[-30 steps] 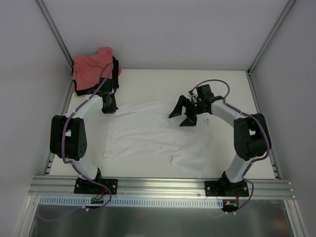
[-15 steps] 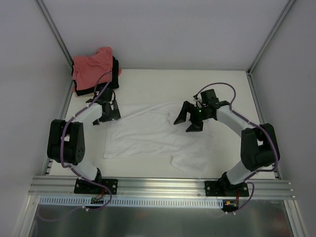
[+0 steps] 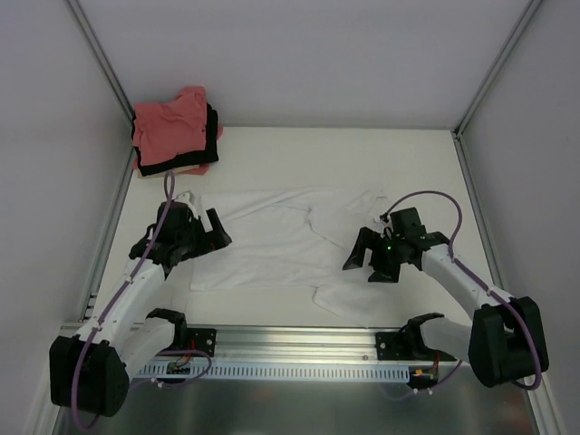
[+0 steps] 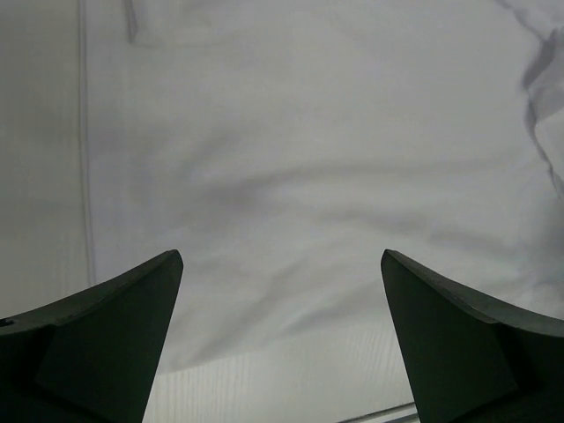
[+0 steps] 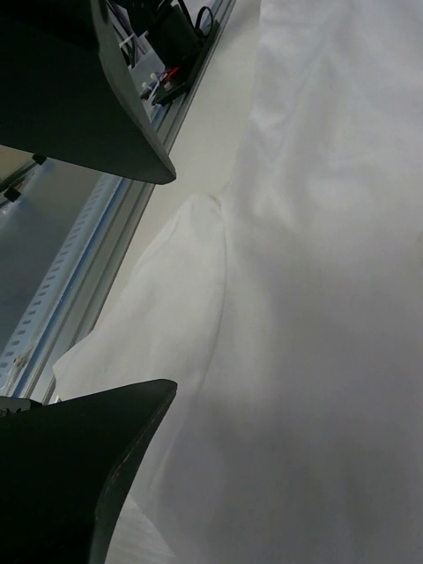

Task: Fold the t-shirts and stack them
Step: Fold the flattened tshirt in 1/3 of the way

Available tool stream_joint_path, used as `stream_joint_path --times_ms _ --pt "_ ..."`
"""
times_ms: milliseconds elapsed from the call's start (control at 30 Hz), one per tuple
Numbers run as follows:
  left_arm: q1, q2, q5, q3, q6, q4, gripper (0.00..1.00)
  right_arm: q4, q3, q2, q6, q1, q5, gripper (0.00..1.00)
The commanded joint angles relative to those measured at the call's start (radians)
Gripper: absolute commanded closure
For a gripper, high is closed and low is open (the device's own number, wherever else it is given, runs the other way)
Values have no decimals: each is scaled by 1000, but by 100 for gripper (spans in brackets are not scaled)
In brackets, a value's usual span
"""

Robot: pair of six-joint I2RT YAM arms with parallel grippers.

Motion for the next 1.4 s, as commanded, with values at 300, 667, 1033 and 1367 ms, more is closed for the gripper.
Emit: stream_joint_path --times_ms 300,667,1033,1367 --pt "-7 109 58 -127 -89 50 1 201 3 282 25 -3 -39 1" --pt "-7 425 24 -6 -95 133 1 212 90 446 -2 -35 -30 1" --pt "-7 769 16 339 -61 95 1 229 174 591 -36 -166 -97 1" --pt "-5 1025 37 626 -35 16 1 187 440 772 -19 -200 -131 0"
